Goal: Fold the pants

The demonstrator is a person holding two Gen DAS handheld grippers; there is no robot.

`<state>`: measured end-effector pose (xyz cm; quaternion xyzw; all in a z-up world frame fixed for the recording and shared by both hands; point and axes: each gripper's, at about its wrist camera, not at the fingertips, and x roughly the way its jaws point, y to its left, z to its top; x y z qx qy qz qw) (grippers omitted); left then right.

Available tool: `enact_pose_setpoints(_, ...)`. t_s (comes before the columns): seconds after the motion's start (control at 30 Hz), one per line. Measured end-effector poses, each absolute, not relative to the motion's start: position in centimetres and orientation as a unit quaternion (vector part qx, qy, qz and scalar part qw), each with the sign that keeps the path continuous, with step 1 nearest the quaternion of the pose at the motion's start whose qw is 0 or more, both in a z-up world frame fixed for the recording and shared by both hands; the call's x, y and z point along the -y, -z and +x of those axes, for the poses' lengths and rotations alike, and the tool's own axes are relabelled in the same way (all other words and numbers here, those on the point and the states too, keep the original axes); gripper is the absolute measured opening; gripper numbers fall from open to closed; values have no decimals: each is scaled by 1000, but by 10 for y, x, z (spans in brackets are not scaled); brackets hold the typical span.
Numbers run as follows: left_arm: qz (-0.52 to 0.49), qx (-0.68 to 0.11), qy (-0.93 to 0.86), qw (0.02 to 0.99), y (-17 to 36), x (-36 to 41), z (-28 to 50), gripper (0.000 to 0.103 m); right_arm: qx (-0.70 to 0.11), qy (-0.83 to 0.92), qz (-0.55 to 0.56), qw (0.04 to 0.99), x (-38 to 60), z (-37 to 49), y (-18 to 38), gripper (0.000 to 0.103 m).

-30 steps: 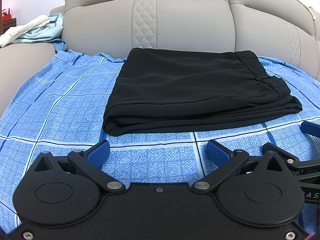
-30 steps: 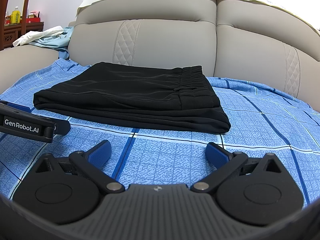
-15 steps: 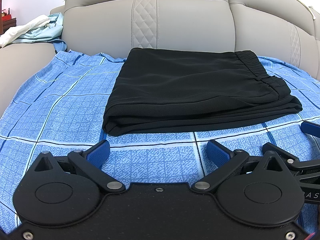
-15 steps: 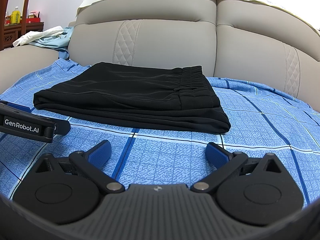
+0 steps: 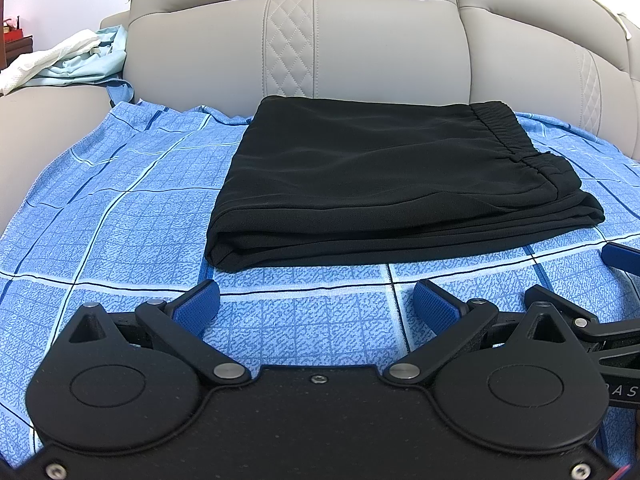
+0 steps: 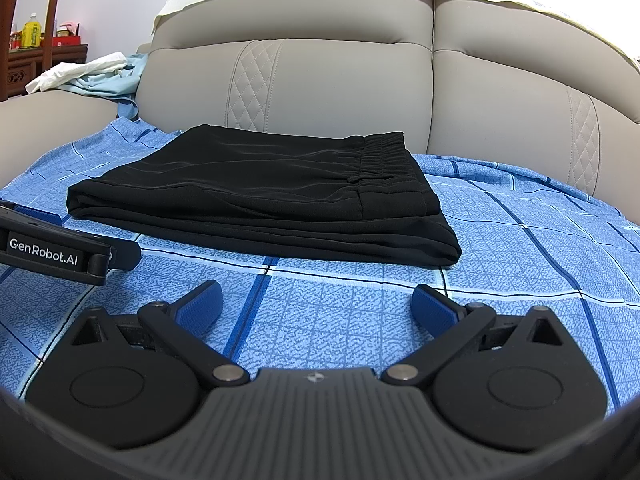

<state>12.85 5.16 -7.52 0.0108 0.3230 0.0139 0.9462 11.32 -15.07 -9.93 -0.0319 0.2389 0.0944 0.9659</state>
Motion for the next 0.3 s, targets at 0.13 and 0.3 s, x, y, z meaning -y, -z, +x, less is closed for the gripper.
enact_pose_setpoints(0.13, 11, -323, -14, 946, 75, -52, 129, 103, -239, -94, -32, 966, 151, 113, 99, 103)
enact_pose_setpoints(0.3, 11, -322, -14, 946, 75, -51, 129, 103, -239, -94, -32, 966, 151, 113, 99, 103)
